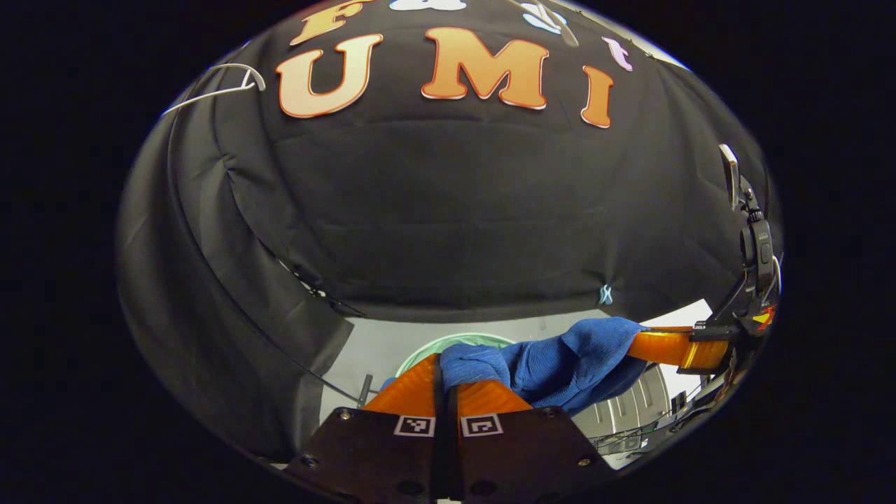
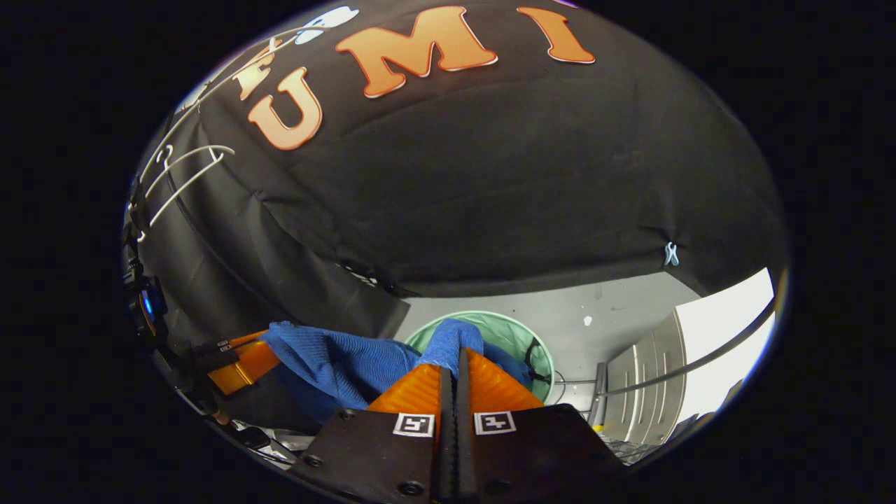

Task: Grasp the clothes on the hanger with both hands and then place them into the laundry hamper below.

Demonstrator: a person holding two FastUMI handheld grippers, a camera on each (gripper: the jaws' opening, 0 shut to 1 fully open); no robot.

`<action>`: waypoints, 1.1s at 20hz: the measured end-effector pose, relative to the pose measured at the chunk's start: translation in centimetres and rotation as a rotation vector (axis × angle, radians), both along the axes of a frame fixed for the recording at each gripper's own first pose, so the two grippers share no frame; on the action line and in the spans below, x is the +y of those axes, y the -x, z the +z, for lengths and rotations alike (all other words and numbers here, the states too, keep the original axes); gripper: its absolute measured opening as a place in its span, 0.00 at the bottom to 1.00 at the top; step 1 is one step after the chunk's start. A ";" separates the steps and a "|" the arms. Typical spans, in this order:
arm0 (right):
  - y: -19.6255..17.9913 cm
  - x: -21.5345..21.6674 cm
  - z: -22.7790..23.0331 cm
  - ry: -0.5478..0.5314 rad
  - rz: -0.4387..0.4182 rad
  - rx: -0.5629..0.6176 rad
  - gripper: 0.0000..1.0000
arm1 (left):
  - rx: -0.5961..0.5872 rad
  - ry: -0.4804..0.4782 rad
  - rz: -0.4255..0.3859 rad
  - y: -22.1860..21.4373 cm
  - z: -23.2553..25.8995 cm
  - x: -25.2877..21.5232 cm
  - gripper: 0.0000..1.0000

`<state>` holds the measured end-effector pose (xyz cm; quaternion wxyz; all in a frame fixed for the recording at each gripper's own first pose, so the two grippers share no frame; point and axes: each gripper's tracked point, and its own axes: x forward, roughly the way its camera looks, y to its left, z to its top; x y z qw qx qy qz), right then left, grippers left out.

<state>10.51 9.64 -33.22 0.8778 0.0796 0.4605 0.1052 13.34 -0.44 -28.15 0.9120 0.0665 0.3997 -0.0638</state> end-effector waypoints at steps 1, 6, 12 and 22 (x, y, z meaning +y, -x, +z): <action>0.2 -0.2 -0.8 0.014 0.002 0.015 0.08 | 0.026 -0.006 0.004 0.3 -0.9 0.2 0.00; 1.6 -0.7 -3.6 0.077 0.015 0.087 0.08 | 0.122 -0.015 0.027 1.3 -4.9 0.9 0.01; 3.3 -1.8 -7.4 0.125 0.021 0.177 0.08 | 0.217 -0.025 0.055 2.8 -8.0 1.5 0.01; 5.7 -3.8 -11.0 0.228 0.002 0.290 0.08 | 0.389 -0.080 0.095 7.4 -11.8 2.8 0.05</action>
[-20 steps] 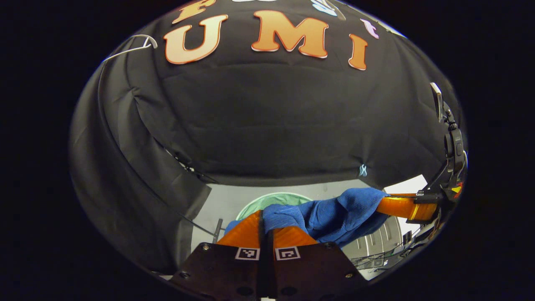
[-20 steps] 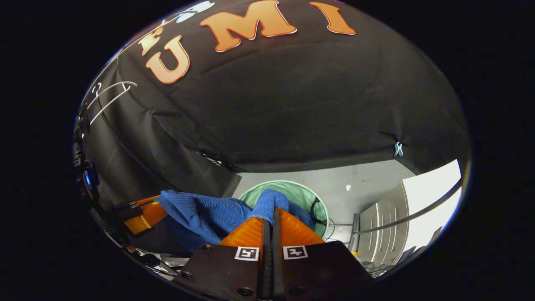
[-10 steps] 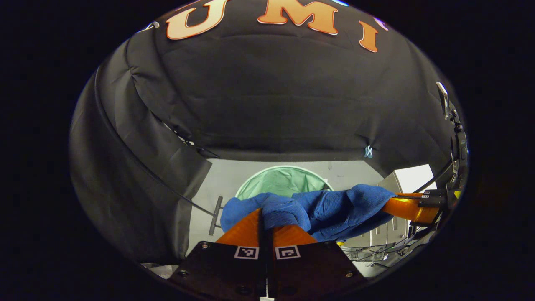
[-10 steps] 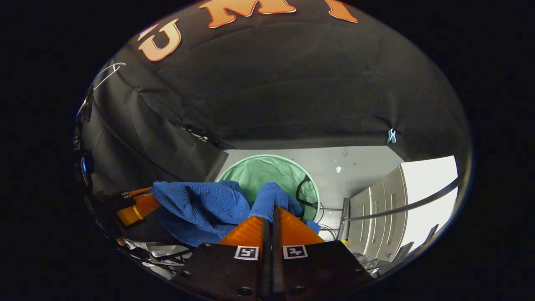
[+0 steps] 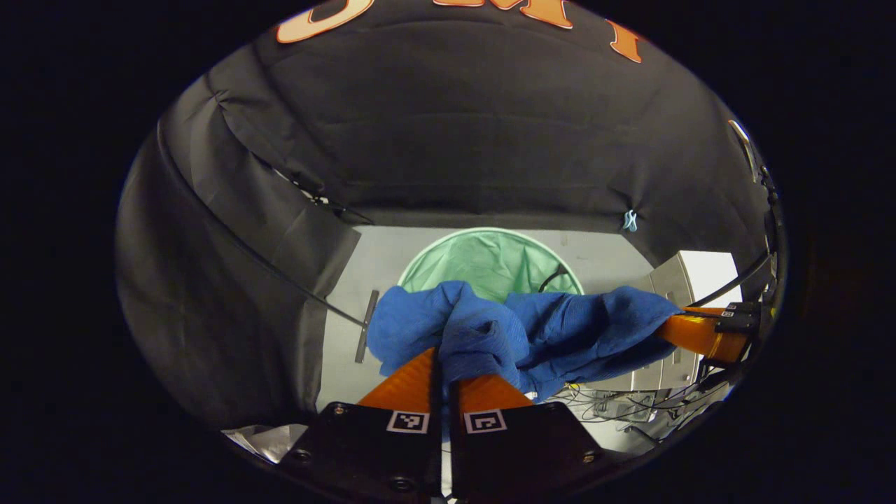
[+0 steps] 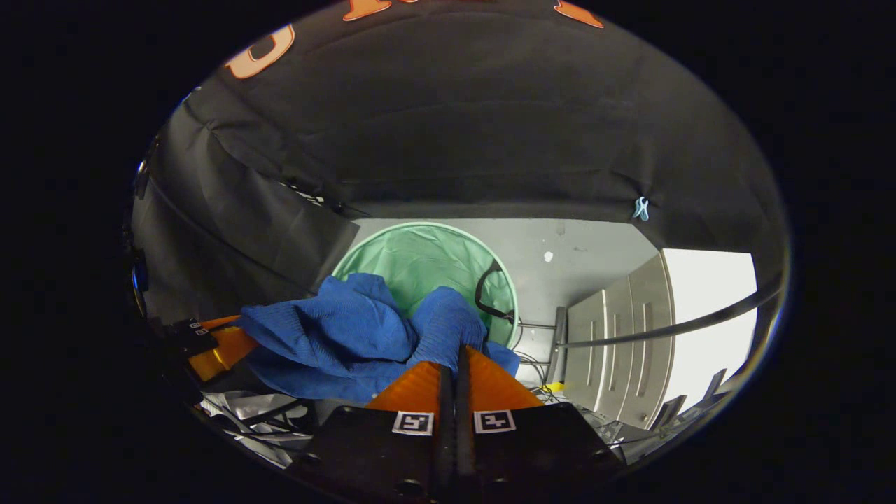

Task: Grasp the clothes on the hanger with both hands and then place them into the laundry hamper below.

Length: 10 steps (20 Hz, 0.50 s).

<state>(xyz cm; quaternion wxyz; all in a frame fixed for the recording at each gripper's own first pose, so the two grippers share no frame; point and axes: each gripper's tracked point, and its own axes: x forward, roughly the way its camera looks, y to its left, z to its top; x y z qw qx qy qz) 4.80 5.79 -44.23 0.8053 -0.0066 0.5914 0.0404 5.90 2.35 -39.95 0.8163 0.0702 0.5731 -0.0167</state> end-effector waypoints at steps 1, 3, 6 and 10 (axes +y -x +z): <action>0.2 0.0 -0.2 0.002 -0.006 0.006 0.08 | 0.007 -0.011 0.010 0.3 0.0 0.2 0.07; 0.5 -0.2 -0.2 0.009 -0.006 0.010 0.08 | 0.013 -0.029 0.020 0.6 -0.2 0.5 0.16; 0.8 -0.4 -0.3 0.020 0.001 0.012 0.08 | 0.007 -0.032 0.024 0.7 -0.4 1.0 0.23; 1.4 0.0 -0.5 0.012 -0.010 0.023 0.08 | 0.003 -0.028 0.020 1.2 -0.1 1.0 0.41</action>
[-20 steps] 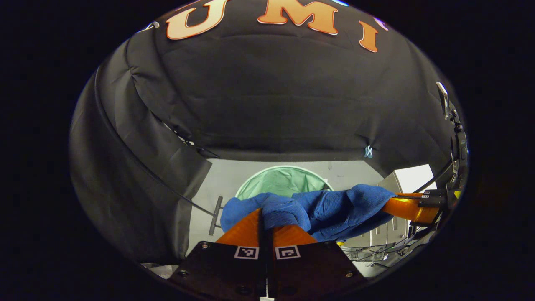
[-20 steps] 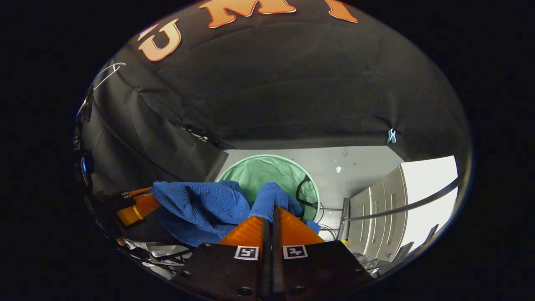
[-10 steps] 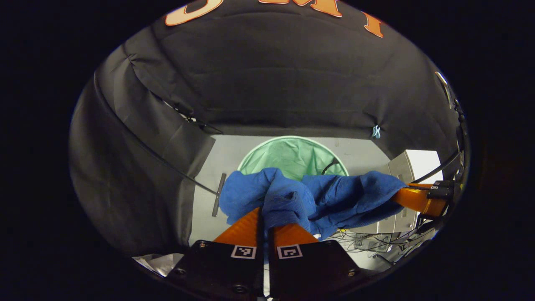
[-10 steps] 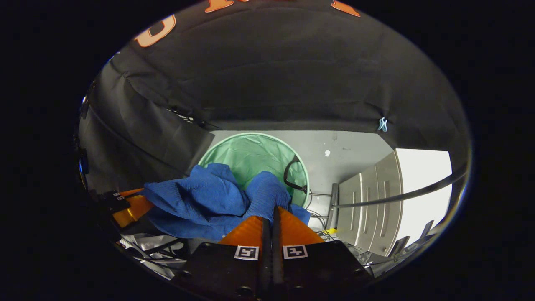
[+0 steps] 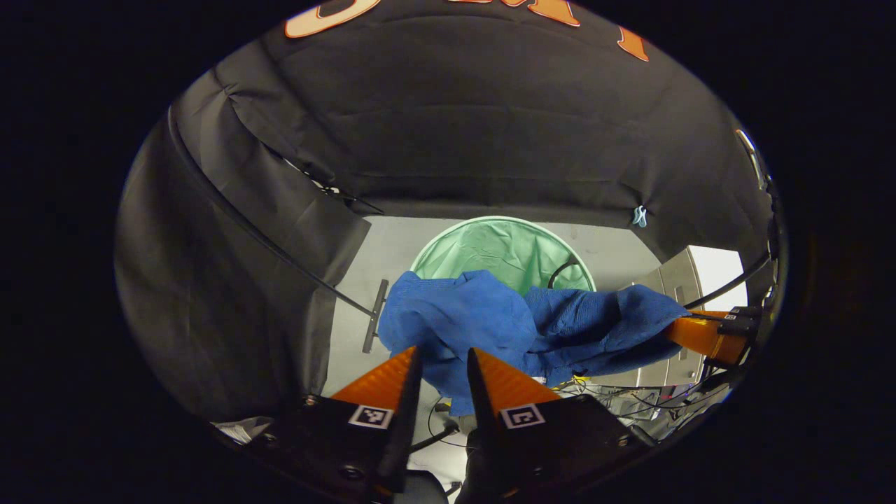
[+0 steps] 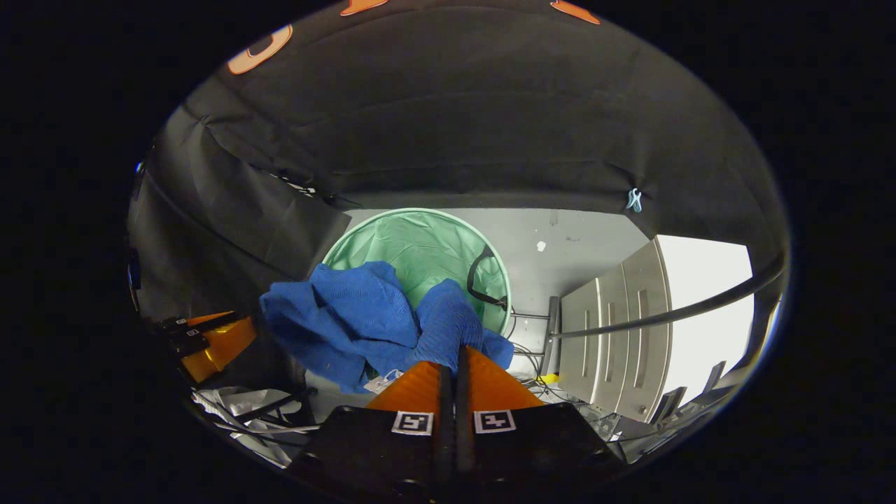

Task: Grasp the clothes on the hanger with both hands and then place them into the laundry hamper below.

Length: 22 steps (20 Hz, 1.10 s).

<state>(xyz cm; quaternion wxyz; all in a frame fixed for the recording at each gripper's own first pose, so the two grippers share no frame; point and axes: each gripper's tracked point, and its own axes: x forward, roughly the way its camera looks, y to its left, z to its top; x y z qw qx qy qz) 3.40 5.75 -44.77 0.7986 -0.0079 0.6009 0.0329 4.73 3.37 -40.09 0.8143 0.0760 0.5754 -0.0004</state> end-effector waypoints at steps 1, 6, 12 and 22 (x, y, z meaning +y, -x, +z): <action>0.0 0.0 0.1 0.000 0.003 -0.001 0.08 | 0.003 0.005 0.002 0.2 0.2 -0.3 0.50; 0.1 0.5 0.3 -0.010 0.001 -0.006 0.10 | 0.013 0.020 0.013 1.4 0.4 0.1 0.82; 0.4 0.8 1.2 -0.011 0.018 -0.021 0.12 | 0.005 0.020 0.036 2.2 0.8 0.8 0.94; 0.7 -0.2 4.8 0.001 -0.009 -0.122 0.65 | -0.069 0.006 -0.003 2.6 4.1 0.0 0.98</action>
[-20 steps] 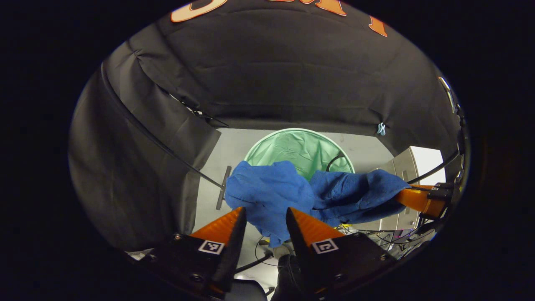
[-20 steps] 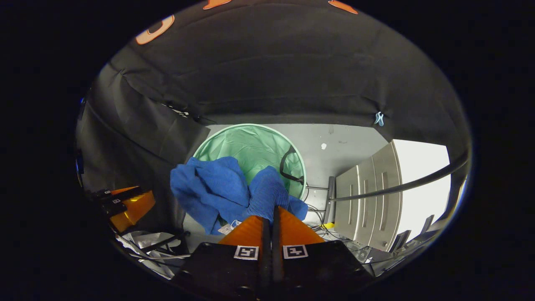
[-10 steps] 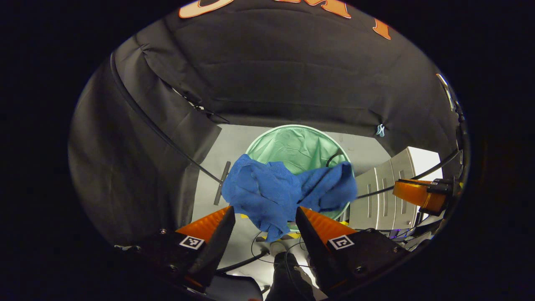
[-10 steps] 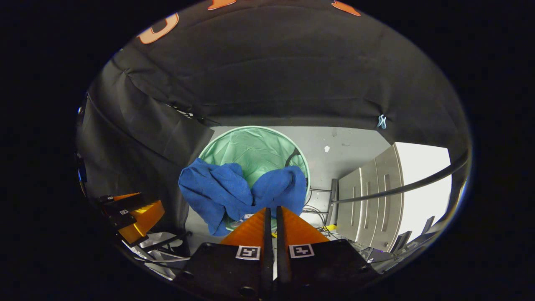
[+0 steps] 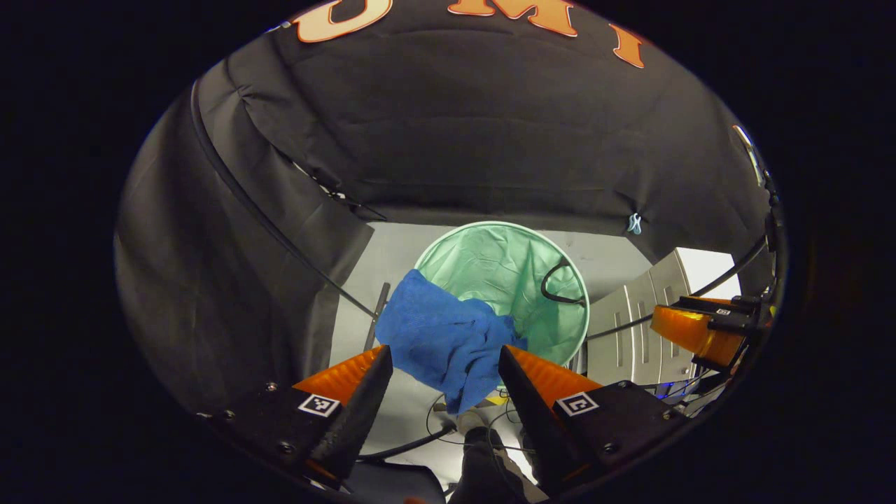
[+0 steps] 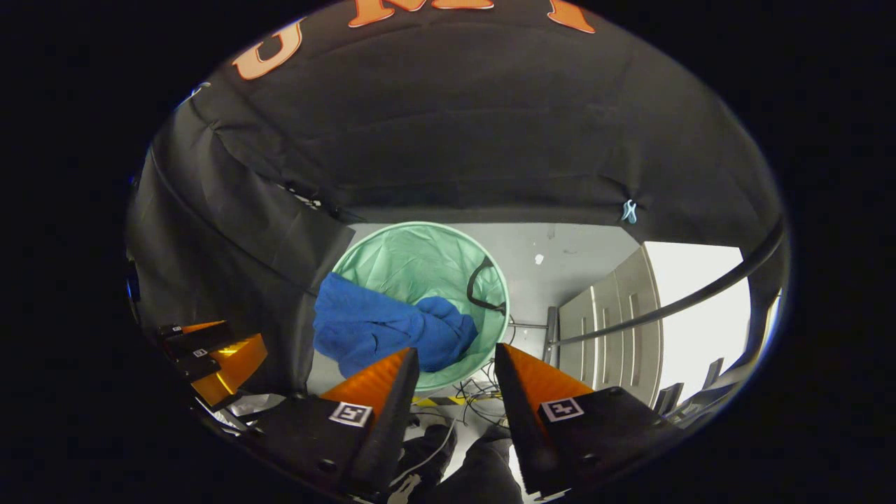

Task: Grasp the clothes on the hanger with both hands and then place them into the laundry hamper below.

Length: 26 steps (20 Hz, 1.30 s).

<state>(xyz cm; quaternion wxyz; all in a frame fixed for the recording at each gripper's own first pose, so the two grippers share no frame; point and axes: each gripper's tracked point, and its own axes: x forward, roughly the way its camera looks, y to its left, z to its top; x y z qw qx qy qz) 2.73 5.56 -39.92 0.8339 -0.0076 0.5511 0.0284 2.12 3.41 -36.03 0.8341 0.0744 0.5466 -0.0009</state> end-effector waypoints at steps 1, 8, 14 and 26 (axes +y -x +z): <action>-0.2 -0.2 0.8 0.004 0.000 -0.021 0.76 | -0.015 0.002 -0.005 -0.2 0.6 -0.3 0.97; -2.2 -0.6 8.7 0.008 -0.014 -0.205 0.99 | -0.203 0.044 -0.038 -2.5 7.1 -3.1 0.97; -4.9 -0.3 18.1 0.015 -0.003 -0.426 0.98 | -0.428 0.086 -0.075 -5.8 16.9 -5.6 0.96; -7.3 0.6 33.3 0.016 0.053 -0.776 0.98 | -0.821 0.159 -0.059 -7.6 34.8 -7.5 0.96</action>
